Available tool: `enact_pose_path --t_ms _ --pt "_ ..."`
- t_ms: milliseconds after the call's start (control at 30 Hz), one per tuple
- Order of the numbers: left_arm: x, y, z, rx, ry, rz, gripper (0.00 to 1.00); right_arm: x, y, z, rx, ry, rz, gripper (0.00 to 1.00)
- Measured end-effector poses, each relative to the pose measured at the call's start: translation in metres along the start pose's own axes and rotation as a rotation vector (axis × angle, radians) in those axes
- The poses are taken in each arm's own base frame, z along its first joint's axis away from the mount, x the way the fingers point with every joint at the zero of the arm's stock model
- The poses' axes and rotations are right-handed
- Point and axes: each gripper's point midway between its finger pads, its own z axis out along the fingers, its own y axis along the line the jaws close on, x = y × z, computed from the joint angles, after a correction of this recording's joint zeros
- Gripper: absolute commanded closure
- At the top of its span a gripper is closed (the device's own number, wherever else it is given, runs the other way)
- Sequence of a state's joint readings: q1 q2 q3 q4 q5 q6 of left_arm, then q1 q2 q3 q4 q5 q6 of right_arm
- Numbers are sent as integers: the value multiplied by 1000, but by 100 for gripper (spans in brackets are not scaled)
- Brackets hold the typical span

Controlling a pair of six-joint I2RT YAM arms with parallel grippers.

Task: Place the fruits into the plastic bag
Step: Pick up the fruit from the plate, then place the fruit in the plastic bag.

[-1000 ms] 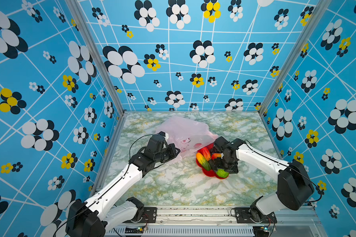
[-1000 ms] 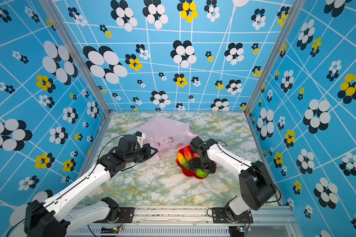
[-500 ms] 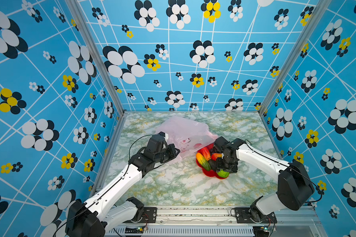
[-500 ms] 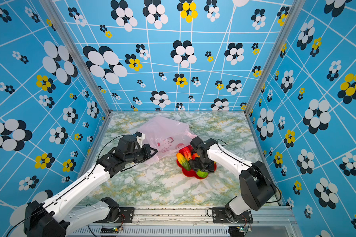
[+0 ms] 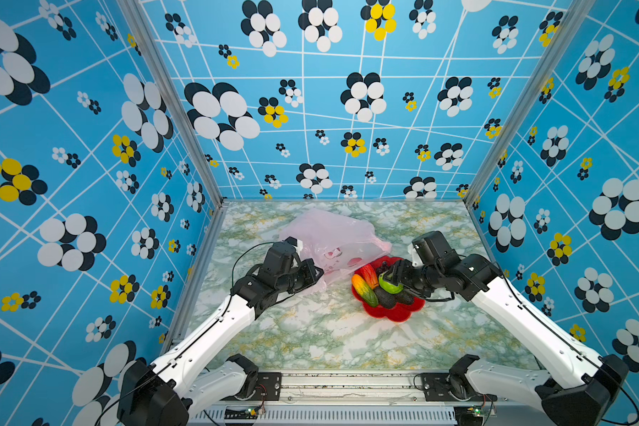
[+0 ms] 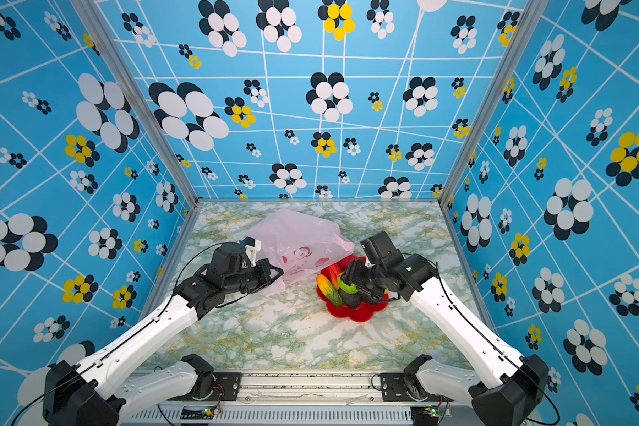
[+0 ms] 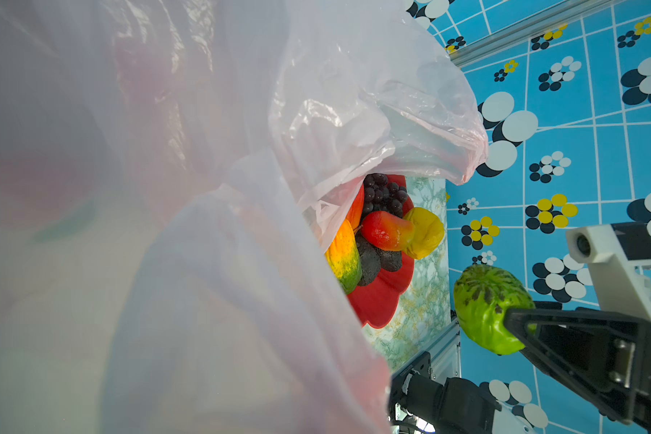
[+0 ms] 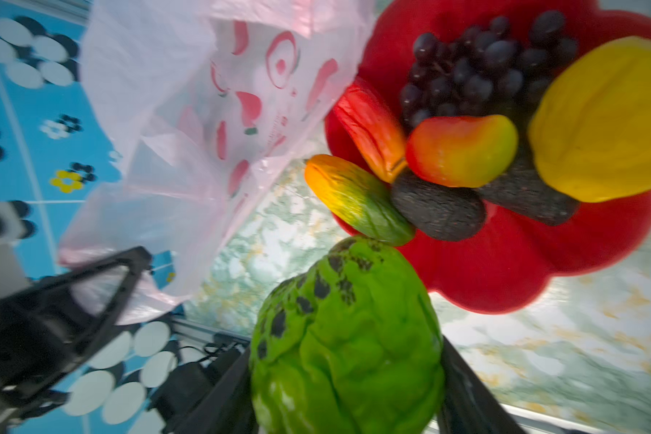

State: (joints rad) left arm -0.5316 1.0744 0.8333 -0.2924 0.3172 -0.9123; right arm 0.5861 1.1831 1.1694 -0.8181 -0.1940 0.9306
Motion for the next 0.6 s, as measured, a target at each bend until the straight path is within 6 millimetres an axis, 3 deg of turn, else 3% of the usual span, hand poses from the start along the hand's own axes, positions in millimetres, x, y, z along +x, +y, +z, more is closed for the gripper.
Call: enact_pose_path --t_ms 67,267,600 --pt "0 -1 -1 4 -2 1 100 -8 17 13 -59 2 30 44" --pt "-1 -6 -6 21 -11 8 100 -27 44 63 -90 55 67 42" --pt "1 -9 -8 34 -5 9 100 -49 73 113 -125 106 55 40"
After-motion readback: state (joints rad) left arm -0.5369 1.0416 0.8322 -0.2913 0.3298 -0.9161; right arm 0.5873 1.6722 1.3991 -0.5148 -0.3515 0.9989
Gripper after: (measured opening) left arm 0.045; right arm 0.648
